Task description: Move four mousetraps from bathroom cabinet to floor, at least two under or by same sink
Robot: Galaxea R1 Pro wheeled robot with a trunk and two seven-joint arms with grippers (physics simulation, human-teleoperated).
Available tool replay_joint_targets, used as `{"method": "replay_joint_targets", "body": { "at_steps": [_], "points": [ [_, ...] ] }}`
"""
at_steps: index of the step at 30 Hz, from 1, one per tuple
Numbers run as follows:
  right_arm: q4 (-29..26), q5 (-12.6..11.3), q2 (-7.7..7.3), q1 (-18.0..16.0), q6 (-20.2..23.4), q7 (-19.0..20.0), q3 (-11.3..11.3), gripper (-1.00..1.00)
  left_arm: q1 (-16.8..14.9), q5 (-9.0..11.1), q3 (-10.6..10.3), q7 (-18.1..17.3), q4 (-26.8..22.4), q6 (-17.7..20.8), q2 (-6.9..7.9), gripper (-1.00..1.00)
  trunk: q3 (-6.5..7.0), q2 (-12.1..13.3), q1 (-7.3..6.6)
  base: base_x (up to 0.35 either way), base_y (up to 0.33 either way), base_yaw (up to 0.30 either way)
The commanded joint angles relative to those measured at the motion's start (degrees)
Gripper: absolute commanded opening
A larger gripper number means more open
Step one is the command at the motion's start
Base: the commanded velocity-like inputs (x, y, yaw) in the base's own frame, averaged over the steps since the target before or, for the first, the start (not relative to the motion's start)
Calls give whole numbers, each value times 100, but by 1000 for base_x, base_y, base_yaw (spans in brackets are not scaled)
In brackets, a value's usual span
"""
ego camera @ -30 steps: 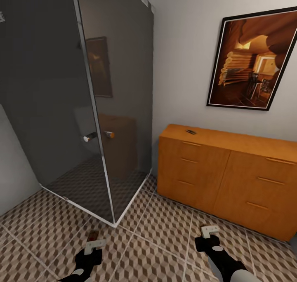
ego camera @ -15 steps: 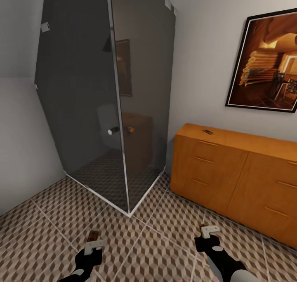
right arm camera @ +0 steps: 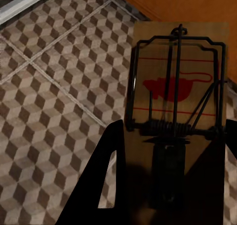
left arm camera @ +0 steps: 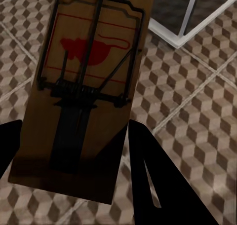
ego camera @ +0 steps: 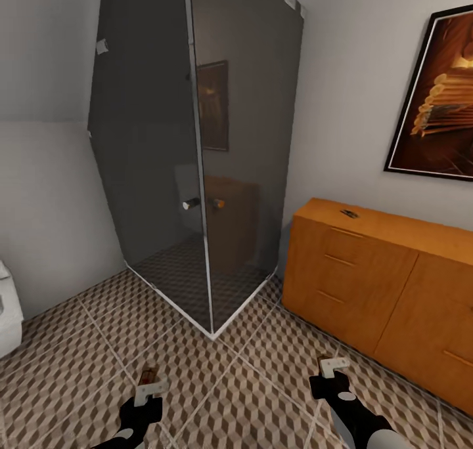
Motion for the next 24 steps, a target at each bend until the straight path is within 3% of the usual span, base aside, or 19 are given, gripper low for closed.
{"method": "replay_joint_targets", "body": {
  "at_steps": [1,12,24],
  "points": [
    [7,58,1,-4,-24,0,-42,-100,-11,23,-49,34,22,-32,-5,-100,-10,-3,-1,-71,-292,253],
    [7,58,1,1,-24,0,-42,-100,-11,26,-43,34,22,-49,2,-100,-49,-3,-1,-91,-240,253],
    [14,58,1,4,-24,0,-42,-100,-11,31,-43,34,22,-49,3,-100,-93,-3,-1,-75,231,253]
  ]
}}
